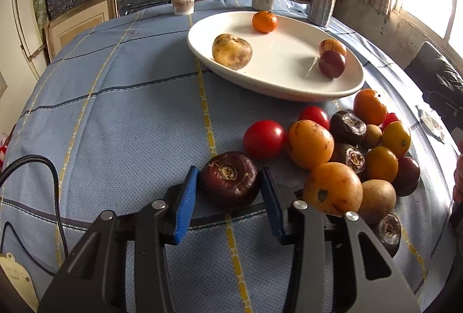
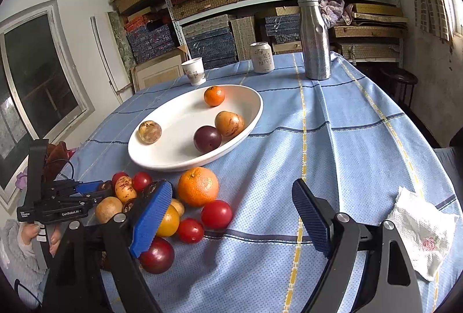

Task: Organize fruits
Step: 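Grasp the dark brown fruit with the left tool while the right tool grasps a red tomato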

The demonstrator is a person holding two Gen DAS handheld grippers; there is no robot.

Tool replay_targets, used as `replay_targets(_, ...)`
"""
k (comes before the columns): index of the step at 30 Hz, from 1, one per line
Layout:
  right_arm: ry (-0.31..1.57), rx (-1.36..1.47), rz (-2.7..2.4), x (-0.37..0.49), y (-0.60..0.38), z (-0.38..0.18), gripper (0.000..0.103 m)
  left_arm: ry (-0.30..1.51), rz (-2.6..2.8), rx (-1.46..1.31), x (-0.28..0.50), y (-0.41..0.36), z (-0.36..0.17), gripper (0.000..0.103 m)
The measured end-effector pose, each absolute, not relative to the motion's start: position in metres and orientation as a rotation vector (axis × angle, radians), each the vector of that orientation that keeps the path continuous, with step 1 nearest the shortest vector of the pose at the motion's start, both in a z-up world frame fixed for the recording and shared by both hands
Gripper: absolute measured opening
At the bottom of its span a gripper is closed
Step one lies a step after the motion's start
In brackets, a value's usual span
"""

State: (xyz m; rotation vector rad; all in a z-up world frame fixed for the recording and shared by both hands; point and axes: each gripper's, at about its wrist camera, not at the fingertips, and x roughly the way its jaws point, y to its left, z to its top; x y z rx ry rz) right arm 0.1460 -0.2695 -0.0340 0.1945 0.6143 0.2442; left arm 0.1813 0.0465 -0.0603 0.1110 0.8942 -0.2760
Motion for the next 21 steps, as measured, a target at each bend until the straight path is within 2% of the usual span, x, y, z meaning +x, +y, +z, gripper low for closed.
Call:
replay_targets(7, 0.659, 0.178, 0.259, 0.146, -0.267, -0.042, 0.086, 0.832, -0.243, 0.066, 0.174, 0.059, -0.046, 0.042)
replay_targets(9, 0.682, 0.175, 0.262, 0.147, -0.266, -0.047, 0.082, 0.822, -0.242, 0.051, 0.172, 0.062, -0.043, 0.042)
replay_targets(14, 0.748, 0.185, 0.289, 0.158, -0.263, -0.057, 0.057, 0.811, -0.255, 0.053, 0.17, 0.06, -0.039, 0.042)
replay_targets(21, 0.794, 0.172, 0.329, 0.171, -0.248, -0.063, 0.05, 0.815, -0.256, 0.058, 0.169, 0.06, -0.04, 0.042)
